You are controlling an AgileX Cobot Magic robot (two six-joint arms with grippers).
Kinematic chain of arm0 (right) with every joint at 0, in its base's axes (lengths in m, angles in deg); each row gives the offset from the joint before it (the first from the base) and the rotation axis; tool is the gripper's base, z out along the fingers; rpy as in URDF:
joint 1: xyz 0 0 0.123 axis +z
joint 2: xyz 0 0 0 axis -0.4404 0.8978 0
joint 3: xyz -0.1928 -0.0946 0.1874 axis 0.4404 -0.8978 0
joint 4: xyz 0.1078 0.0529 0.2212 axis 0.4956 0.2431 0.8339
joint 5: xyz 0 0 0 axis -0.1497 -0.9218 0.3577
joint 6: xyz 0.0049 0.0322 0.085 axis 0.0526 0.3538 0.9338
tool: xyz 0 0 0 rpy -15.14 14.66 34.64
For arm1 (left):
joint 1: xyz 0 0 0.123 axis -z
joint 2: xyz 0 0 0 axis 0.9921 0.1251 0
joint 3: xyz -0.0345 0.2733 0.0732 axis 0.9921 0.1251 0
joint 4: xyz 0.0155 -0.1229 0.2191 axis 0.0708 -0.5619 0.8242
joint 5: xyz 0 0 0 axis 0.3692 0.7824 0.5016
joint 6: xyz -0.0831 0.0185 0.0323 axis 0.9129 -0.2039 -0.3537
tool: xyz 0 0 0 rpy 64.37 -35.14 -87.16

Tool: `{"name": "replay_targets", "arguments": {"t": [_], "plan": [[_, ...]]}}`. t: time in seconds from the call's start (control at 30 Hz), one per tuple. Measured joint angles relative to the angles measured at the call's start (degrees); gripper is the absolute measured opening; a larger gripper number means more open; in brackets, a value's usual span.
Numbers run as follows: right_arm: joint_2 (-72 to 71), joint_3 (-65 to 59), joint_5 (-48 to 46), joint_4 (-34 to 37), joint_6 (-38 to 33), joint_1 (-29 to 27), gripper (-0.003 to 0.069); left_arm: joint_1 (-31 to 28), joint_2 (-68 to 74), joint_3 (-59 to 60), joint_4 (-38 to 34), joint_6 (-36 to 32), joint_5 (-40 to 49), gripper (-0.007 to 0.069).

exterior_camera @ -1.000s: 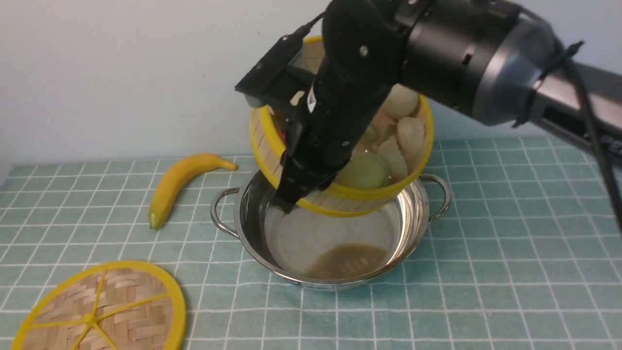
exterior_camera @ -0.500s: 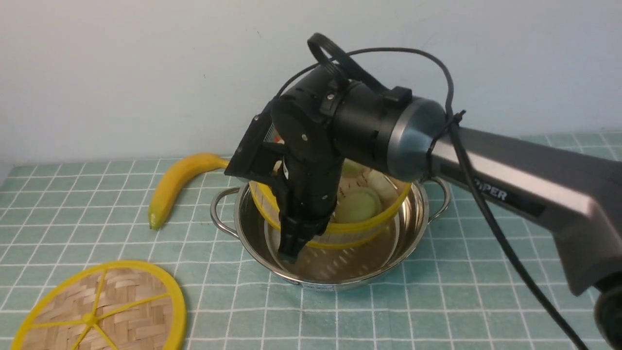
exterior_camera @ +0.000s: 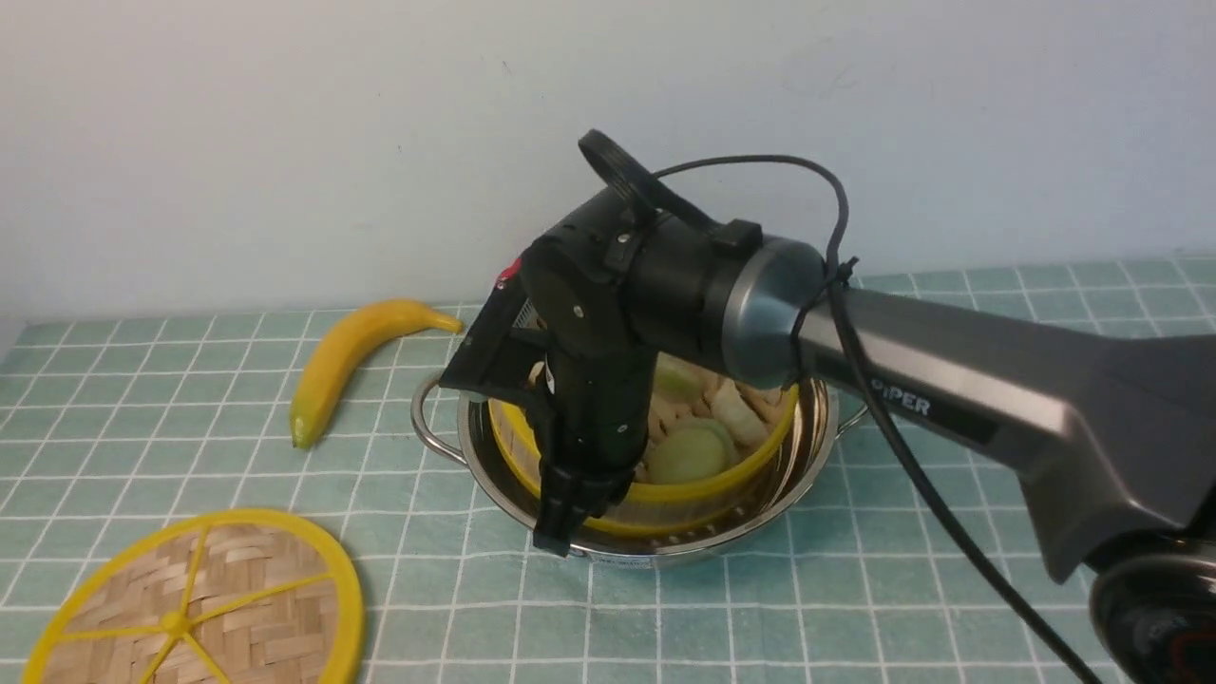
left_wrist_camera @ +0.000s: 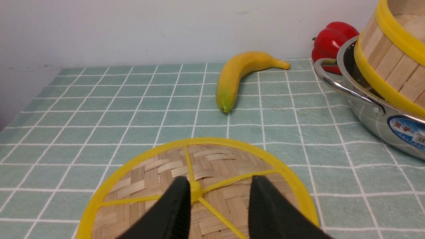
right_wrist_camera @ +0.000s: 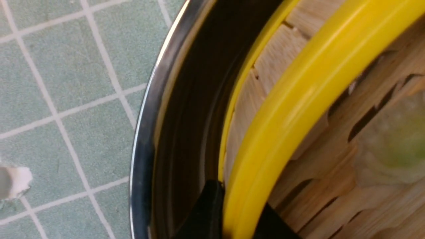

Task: Place the steamer in the pot on the blue tablecloth, and put the lid on the steamer.
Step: 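Place the bamboo steamer basket of food into the steel pot with the right gripper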

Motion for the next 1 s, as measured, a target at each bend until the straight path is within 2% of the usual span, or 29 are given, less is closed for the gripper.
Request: {"name": "replay_targets", "arguments": {"t": [0.43, 0.53, 0.83, 0.87, 0.93, 1.0], "plan": [[0.4, -2.3, 0.4, 0.3, 0.4, 0.0, 0.005, 0.0, 0.0, 0.0, 0.0, 0.0, 0.0, 0.0243], [0.4, -2.3, 0.4, 0.2, 0.4, 0.0, 0.0071, 0.0, 0.0, 0.0, 0.0, 0.0, 0.0, 0.0243], [0.1, -0.5, 1.0, -1.2, 0.3, 0.0, 0.0387, 0.0, 0.0, 0.0, 0.0, 0.0, 0.0, 0.0243], [0.1, -0.2, 1.0, -1.2, 0.3, 0.0, 0.0387, 0.0, 0.0, 0.0, 0.0, 0.0, 0.0, 0.0243], [0.0, 2.0, 1.3, -1.2, 0.3, 0.0, 0.0456, 0.0, 0.0, 0.0, 0.0, 0.0, 0.0, 0.0243], [-0.3, 3.1, 1.4, -1.2, 0.3, 0.0, 0.048, 0.0, 0.0, 0.0, 0.0, 0.0, 0.0, 0.0243]]}}
